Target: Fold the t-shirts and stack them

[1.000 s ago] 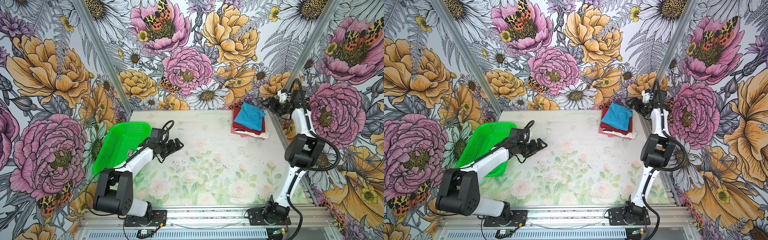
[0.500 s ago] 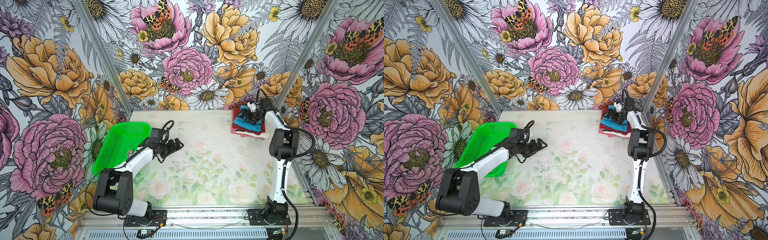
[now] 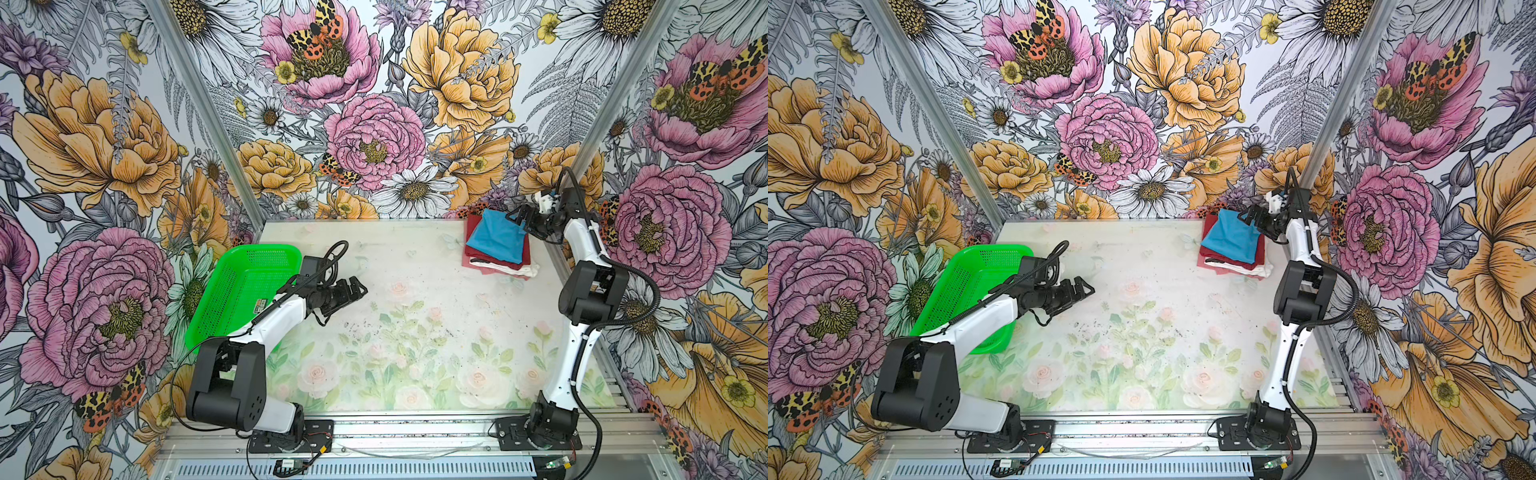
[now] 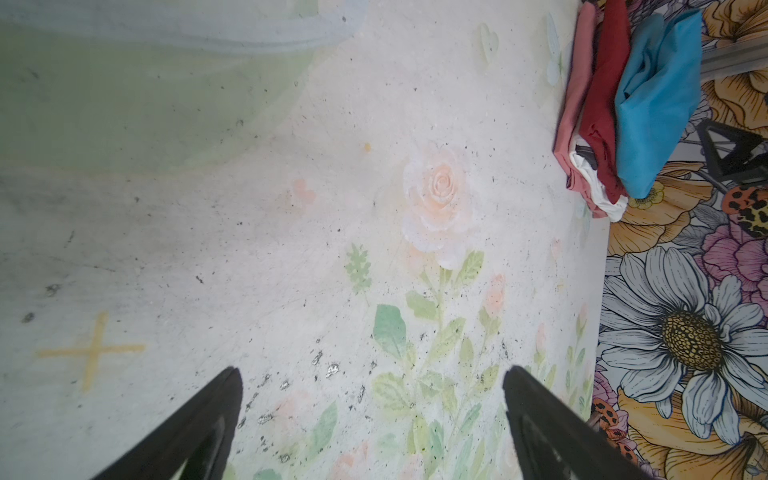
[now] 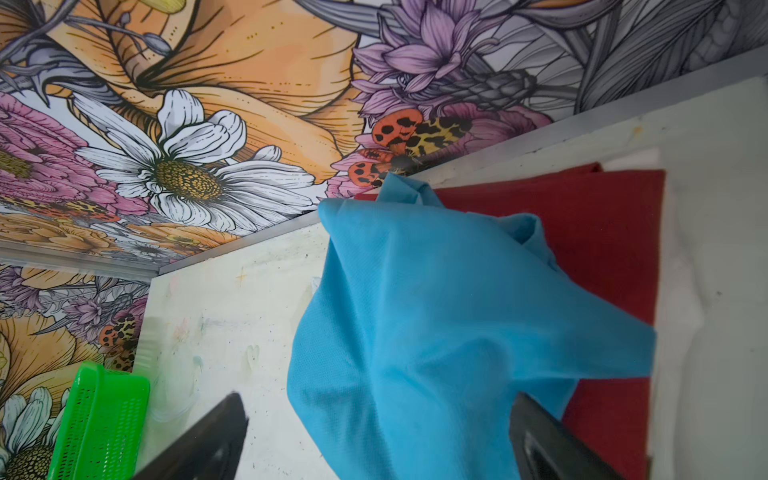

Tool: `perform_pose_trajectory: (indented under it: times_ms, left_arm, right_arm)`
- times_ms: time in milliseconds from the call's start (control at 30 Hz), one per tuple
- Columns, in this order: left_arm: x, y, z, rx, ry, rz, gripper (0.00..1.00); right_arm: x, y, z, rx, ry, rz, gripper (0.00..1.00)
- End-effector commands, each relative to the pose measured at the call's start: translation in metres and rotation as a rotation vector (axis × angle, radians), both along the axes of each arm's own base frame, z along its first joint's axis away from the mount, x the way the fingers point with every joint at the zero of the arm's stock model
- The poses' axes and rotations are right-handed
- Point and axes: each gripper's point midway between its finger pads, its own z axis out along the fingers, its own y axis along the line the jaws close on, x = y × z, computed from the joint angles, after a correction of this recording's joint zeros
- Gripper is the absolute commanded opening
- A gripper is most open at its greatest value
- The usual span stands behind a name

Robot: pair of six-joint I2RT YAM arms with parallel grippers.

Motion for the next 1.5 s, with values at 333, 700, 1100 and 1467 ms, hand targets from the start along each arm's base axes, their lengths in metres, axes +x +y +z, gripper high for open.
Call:
perform_pose_trajectory:
  times_ms: [333,700,1100,1467]
  left_arm:
    - [-0.002,0.009,0.009,0.02,-0.025,0.0,0.99]
    - [-0.007,0.005,0.027,0.034,-0.091,-0.011,0.99]
    - [0.02,-0.042,0.086,0.47,-0.484,-0.184,0.99]
    - [0.007,-0.013,0.099,0.711,-0.958,-0.052,0.99]
  right_arm:
    - [0.041,-0.034,-0.03,-0.129,0.035,-0.164,1.0]
    - [0.005,-0.021,0.076,-0.283,-0.112,-0.123,1.0]
    - [-0.136,0.08,0.103,-0.485,-0.294,0.05,1.0]
    - [-0.243,0.102,0.048,-0.506,-0.572,-0.082,0.99]
